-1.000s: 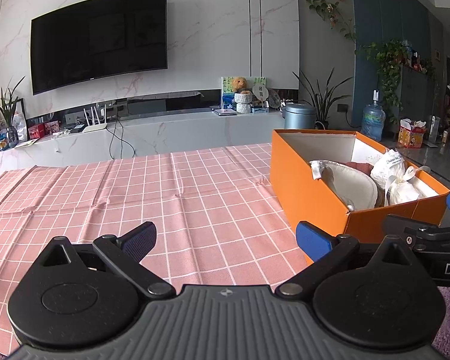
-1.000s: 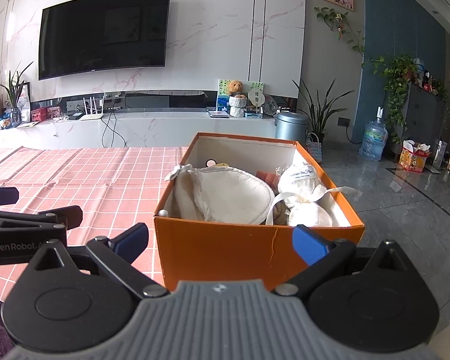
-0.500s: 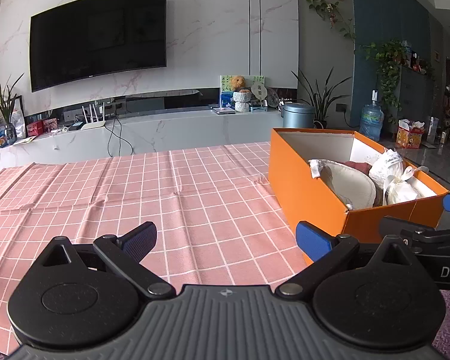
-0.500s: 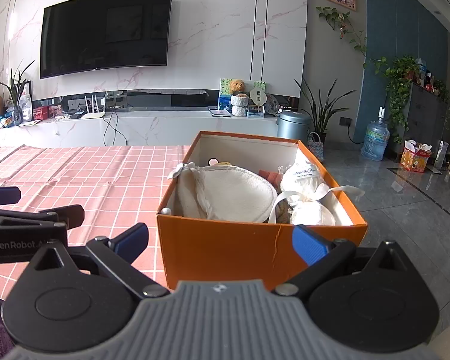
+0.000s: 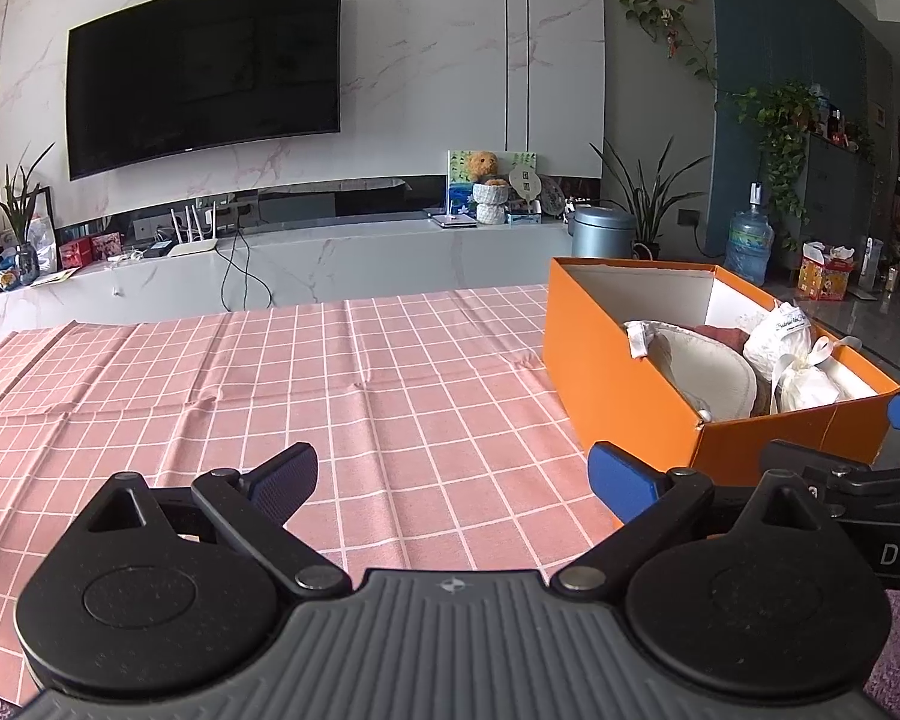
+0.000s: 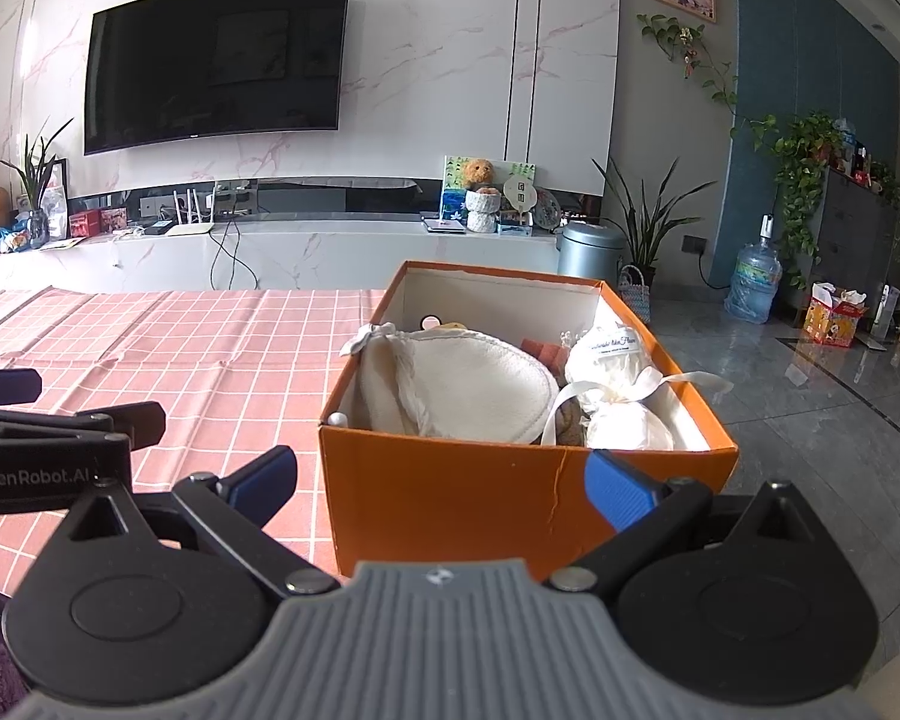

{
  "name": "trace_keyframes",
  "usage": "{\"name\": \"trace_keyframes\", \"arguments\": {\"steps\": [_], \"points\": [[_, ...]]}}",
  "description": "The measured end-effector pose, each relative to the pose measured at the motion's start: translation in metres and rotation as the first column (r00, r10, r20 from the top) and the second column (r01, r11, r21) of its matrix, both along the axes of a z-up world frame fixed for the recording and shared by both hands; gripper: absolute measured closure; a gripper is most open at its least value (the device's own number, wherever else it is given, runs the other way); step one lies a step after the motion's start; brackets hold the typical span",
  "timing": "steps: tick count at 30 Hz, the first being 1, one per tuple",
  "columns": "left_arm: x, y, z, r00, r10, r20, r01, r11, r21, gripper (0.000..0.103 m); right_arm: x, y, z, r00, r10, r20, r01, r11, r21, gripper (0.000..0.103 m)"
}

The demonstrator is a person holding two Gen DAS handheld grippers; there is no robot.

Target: Organize soft objects

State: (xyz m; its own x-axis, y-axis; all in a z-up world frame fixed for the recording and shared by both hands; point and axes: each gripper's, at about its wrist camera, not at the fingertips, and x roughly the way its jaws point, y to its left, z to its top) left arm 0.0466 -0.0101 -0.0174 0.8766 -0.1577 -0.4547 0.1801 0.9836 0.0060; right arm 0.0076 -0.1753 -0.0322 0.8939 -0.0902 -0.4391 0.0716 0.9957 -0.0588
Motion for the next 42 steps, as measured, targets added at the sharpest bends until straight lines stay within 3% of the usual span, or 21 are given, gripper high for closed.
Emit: {"name": "trace_keyframes", "arguments": {"steps": [42], "points": [[-0.0010, 0.0014, 0.0036, 1.000, 0.021, 0.007, -0.021, 1.000, -0.001, 0.000, 0.0002, -0.0045, -0.0009, 1.000, 0.009, -0.001, -0.009, 1.000, -0.009, 0.003]]}}
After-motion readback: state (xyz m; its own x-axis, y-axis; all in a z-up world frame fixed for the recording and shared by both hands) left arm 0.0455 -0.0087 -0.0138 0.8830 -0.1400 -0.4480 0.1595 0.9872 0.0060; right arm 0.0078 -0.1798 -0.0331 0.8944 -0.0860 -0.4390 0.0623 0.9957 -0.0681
